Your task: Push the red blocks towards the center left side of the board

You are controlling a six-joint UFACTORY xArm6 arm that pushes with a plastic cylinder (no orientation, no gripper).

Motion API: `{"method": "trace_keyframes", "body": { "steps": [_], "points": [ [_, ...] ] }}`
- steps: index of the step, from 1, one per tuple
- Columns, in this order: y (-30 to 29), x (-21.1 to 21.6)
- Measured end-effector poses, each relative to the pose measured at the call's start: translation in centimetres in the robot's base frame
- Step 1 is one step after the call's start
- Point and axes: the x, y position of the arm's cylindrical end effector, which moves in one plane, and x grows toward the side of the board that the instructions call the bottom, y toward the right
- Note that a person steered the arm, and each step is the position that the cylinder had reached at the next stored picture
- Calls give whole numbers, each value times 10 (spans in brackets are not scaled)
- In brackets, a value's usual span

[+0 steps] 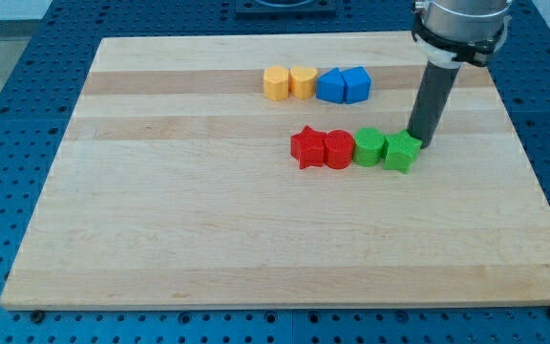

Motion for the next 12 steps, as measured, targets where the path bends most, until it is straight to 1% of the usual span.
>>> {"method": "trace_keyframes", "body": {
  "steps": [1, 2, 3, 4, 6, 8, 10, 12],
  "points": [
    [28, 0],
    [37, 7],
    [37, 34],
    [28, 39],
    [10, 30],
    [-31, 28],
    [-43, 22],
    [-103, 22]
  ]
}}
